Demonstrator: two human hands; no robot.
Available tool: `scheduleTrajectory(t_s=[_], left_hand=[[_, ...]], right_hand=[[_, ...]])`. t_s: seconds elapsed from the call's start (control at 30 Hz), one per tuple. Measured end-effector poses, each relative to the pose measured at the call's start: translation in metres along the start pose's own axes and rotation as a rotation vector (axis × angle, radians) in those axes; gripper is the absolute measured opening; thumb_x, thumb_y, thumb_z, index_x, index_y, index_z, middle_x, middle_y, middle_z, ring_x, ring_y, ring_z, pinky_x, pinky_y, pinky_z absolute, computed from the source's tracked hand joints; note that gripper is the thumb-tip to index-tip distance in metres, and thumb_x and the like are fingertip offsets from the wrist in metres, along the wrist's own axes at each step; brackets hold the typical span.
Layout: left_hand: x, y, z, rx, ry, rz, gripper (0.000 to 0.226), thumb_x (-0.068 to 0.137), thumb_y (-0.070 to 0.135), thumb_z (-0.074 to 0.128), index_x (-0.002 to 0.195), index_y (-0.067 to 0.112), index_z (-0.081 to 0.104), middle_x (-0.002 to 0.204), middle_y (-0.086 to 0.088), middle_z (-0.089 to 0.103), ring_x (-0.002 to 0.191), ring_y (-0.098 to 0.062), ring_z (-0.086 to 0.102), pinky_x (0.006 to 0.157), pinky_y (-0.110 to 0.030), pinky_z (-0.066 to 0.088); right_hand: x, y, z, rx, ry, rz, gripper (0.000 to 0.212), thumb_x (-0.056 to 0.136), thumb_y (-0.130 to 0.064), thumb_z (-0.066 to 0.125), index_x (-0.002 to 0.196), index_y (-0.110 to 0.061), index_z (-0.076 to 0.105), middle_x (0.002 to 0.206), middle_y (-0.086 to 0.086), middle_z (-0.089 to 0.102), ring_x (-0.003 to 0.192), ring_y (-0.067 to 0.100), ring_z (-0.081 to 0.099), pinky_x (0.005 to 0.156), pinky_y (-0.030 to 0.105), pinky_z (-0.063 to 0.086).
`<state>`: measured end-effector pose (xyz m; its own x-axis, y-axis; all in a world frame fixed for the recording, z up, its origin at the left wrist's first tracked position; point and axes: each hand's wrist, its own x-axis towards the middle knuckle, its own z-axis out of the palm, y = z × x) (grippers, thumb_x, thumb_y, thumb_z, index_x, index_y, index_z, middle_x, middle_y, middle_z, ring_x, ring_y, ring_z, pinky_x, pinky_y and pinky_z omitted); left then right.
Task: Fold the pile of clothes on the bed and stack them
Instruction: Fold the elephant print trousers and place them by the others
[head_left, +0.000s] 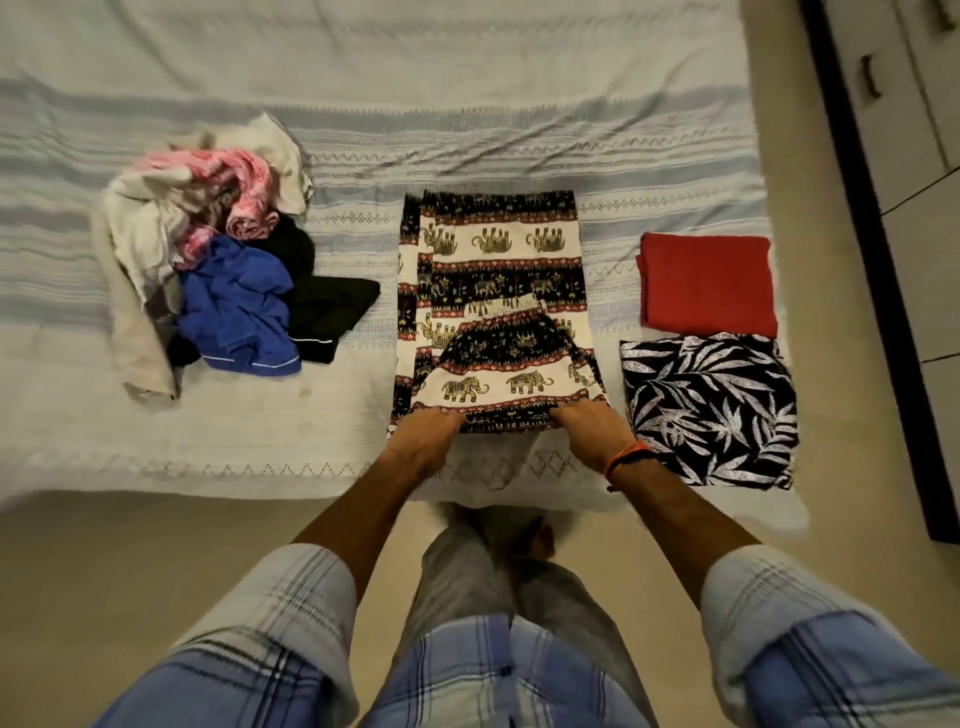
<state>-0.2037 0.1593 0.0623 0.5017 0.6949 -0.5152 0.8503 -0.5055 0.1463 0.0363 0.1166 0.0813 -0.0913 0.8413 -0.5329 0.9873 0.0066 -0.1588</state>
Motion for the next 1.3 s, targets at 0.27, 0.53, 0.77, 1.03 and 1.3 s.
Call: scheduleTrajectory(t_s=[0.27, 0.53, 0.77, 1.03, 1.3], left_hand=[[-0.042, 0.026, -0.011, 0.016, -0.006, -0.047, 0.048, 0.09, 0.001, 0.054, 0.134, 0.022, 0.052, 0.119, -0.01, 0.063, 0.107, -0.027, 0.062, 0.091, -0.04, 0.054], [-0.05, 0.036, -0.026, 0.045, 0.028, -0.131, 0.038, 0.092, 0.009, 0.057, 0.128, 0.019, 0.057, 0.119, -0.01, 0.062, 0.108, -0.026, 0.061, 0.093, -0.038, 0.051], [-0.029, 0.029, -0.051, 0.061, 0.08, -0.165, 0.035, 0.095, 0.008, 0.05, 0.128, 0.02, 0.055, 0.116, -0.01, 0.063, 0.104, -0.027, 0.062, 0.09, -0.038, 0.052], [0.043, -0.011, -0.108, 0.036, 0.098, -0.153, 0.028, 0.093, 0.02, 0.061, 0.12, 0.022, 0.058, 0.113, -0.009, 0.066, 0.103, -0.028, 0.064, 0.089, -0.042, 0.054], [0.125, -0.06, -0.138, 0.009, 0.123, -0.106, 0.03, 0.093, 0.01, 0.057, 0.122, 0.016, 0.058, 0.115, -0.007, 0.064, 0.105, -0.024, 0.061, 0.09, -0.037, 0.052]], right_hand=[[-0.045, -0.003, -0.011, 0.035, 0.007, -0.005, 0.034, 0.096, -0.001, 0.04, 0.116, -0.01, 0.067, 0.113, 0.015, 0.067, 0.106, 0.031, 0.061, 0.095, 0.04, 0.049], [-0.053, 0.003, -0.029, 0.063, 0.003, -0.038, 0.039, 0.092, 0.0, 0.04, 0.121, -0.008, 0.064, 0.118, 0.018, 0.063, 0.111, 0.035, 0.058, 0.094, 0.041, 0.047], [-0.03, 0.019, -0.06, 0.037, 0.038, -0.028, 0.039, 0.091, -0.002, 0.047, 0.122, -0.014, 0.066, 0.117, 0.017, 0.063, 0.109, 0.035, 0.059, 0.095, 0.042, 0.049], [0.042, 0.029, -0.108, 0.002, 0.121, 0.03, 0.033, 0.09, -0.003, 0.051, 0.114, -0.018, 0.068, 0.106, 0.012, 0.068, 0.097, 0.033, 0.064, 0.086, 0.044, 0.055], [0.129, 0.04, -0.145, -0.053, 0.135, 0.113, 0.03, 0.092, -0.005, 0.049, 0.113, -0.017, 0.065, 0.107, 0.011, 0.068, 0.1, 0.032, 0.064, 0.084, 0.04, 0.051]])
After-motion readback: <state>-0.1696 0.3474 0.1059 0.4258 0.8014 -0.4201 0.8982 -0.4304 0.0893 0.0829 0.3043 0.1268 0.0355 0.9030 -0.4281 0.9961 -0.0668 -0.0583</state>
